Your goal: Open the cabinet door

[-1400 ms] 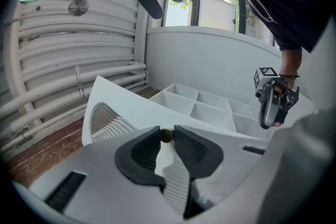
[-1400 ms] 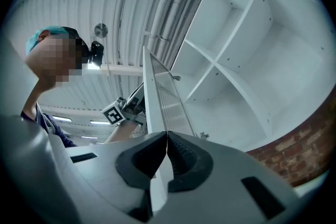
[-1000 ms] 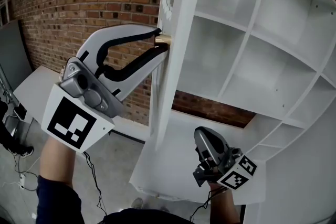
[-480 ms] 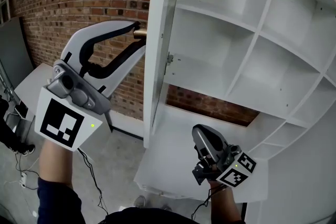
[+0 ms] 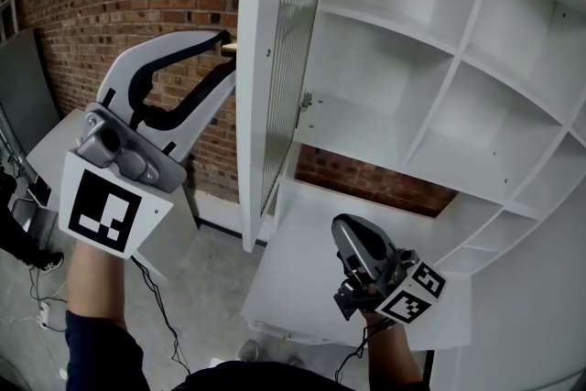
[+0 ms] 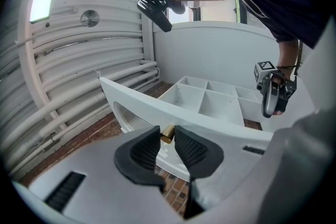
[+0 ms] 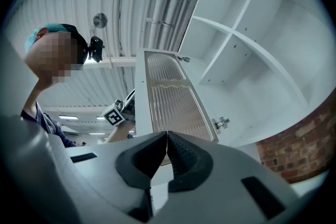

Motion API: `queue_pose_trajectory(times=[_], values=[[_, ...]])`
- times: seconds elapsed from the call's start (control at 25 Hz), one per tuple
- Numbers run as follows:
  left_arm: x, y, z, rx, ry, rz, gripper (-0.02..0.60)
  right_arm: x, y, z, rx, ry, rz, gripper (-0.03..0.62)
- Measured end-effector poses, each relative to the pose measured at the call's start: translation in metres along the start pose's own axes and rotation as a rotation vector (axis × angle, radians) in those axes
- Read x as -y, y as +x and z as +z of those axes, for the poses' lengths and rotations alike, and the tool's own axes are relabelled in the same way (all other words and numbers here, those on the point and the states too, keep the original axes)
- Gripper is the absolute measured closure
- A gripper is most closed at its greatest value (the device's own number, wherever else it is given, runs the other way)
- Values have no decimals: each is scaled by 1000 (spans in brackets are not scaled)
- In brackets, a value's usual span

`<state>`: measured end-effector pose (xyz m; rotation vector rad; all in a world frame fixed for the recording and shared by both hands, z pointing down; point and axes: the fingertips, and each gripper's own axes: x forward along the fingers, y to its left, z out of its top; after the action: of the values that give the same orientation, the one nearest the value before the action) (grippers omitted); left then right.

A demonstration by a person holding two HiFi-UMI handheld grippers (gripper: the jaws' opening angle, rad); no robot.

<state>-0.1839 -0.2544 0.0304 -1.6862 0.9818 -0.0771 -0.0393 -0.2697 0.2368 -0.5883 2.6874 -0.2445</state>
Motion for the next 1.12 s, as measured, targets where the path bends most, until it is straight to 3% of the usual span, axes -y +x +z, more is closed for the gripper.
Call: queue_pose_trajectory(times=[0.8,1.12], values=[[-12,-23,-17,-56,19,48,497,-14,22,-10,-16,4,25,568],[-25,-45,17,-12,-104,170,562,-13,14,-10,-32,13,34,568]])
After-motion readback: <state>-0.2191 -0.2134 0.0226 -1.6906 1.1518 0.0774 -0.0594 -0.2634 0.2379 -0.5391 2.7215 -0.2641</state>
